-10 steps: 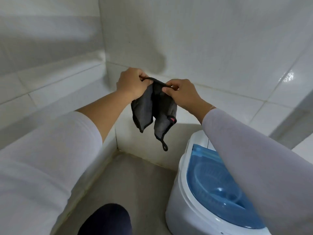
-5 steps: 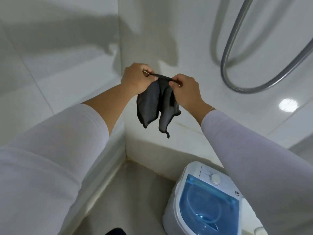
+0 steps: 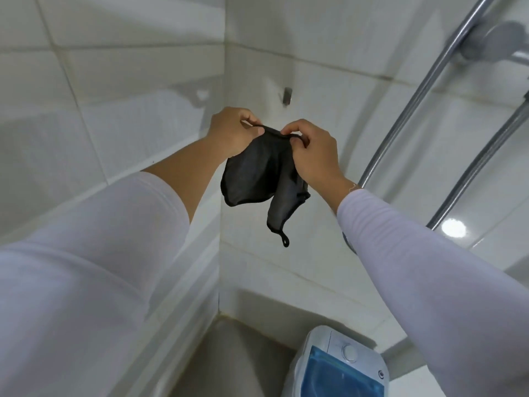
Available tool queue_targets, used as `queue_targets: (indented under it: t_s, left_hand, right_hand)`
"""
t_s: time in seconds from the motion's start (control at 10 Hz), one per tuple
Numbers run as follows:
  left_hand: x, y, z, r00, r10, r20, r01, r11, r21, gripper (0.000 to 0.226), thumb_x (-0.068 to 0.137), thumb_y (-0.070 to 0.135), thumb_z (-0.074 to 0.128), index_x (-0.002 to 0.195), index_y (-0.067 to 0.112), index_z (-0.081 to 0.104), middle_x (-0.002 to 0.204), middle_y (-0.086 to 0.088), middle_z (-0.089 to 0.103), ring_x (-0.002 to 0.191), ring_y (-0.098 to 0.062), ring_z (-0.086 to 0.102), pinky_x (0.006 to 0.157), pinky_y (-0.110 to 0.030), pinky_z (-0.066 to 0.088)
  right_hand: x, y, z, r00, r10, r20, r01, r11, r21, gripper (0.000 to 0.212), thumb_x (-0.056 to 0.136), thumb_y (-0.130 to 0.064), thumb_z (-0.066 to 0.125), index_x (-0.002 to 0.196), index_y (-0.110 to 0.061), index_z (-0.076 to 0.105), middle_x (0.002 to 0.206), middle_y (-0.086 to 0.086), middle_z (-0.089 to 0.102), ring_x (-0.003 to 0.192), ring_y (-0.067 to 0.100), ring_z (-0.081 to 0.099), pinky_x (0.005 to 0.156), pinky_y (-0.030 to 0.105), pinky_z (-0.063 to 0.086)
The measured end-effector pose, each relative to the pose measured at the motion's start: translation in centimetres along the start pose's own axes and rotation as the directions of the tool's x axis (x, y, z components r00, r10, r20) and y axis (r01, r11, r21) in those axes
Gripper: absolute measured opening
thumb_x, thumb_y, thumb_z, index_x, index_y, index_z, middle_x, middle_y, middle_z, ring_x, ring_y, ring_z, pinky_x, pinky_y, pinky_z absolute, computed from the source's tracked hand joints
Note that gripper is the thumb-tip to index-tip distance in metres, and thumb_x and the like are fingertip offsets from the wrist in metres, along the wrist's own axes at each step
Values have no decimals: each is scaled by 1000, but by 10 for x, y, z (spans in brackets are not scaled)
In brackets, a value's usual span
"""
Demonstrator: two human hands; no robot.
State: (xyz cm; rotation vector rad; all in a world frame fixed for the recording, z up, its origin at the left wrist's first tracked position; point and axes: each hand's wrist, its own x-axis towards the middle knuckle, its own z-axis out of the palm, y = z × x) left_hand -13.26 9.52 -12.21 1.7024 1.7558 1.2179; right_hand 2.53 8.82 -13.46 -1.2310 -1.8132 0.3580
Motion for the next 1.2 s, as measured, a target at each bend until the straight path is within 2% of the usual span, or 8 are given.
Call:
queue_targets:
  t_s: [0.1, 0.3, 0.5, 0.7, 0.9, 1.0, 1.1, 1.2]
  left_hand:
    - [23, 15, -6, 998, -54, -9, 53, 997, -61, 19, 85, 27, 69, 103, 21, 67, 111, -5, 67, 100, -21, 64, 76, -26, 49]
    - [64, 35, 2, 998, -58, -35, 55, 995, -85, 17, 86, 29, 66, 97, 21, 56, 123, -6, 58, 108, -23, 57, 80, -28, 46]
    - [85, 33, 18, 997, -61, -53, 58, 997, -54, 28, 88, 21, 63, 68, 30, 46, 112, 1, 61, 108, -19, 56, 91, -27, 44]
    - [84, 15, 38, 988, -135, -71, 126, 985, -117, 8, 90, 26, 61, 84, 24, 56, 97, 6, 57, 91, -13, 52, 86, -26, 45]
    - [58, -3, 69, 960, -280, 17, 271, 911, -309, 21, 94, 35, 52, 108, 25, 63, 93, 5, 63, 89, -19, 60, 78, -27, 45]
    - [40, -11, 84, 953, -301, 28, 294, 904, -310, 26, 97, 33, 46, 111, 20, 62, 100, -2, 67, 92, -22, 61, 81, -31, 46]
    - [18, -27, 98, 947, -320, -3, 309, 919, -244, 26, 97, 29, 45, 115, 16, 60, 110, -6, 67, 103, -28, 61, 88, -34, 45]
    - [-32, -51, 109, 904, -427, 21, 422, 884, -199, 25, 95, 23, 49, 118, 18, 58, 117, -5, 66, 107, -26, 60, 85, -30, 41]
  right_hand:
    - [23, -8, -8, 1000, -5, -26, 4, 999, -38, 36, 88, -3, 42, 93, -24, 71, 102, 1, 69, 90, 14, 60, 83, 17, 44]
    - [58, -7, -18, 996, 81, -42, -86, 985, -152, 37, 92, -5, 42, 106, -20, 72, 108, 8, 64, 100, 19, 58, 84, 12, 34]
    - [76, 1, -3, 993, 107, -40, -113, 971, -209, 38, 91, -4, 40, 113, -15, 69, 117, 6, 70, 107, 24, 63, 95, 22, 45]
    - [75, 15, 14, 984, 176, -27, -178, 970, -167, 38, 91, -7, 41, 116, -18, 67, 117, 6, 70, 103, 25, 64, 86, 20, 45]
    - [66, 24, 19, 972, 224, 63, -222, 974, -46, 46, 88, -3, 41, 121, -27, 63, 106, 6, 72, 76, 15, 56, 66, 17, 43]
    - [54, 28, 11, 953, 262, 155, -270, 962, 35, 49, 88, 1, 43, 126, -25, 59, 115, 4, 68, 88, 11, 56, 79, 14, 45]
    - [24, 42, 7, 947, 252, 200, -260, 966, 14, 41, 88, 1, 48, 121, -17, 64, 115, 8, 68, 95, 16, 59, 71, 1, 40]
    - [-48, 66, 8, 910, 315, 271, -305, 949, -79, 38, 89, -6, 52, 120, -23, 64, 131, 8, 52, 123, 20, 50, 87, 0, 30]
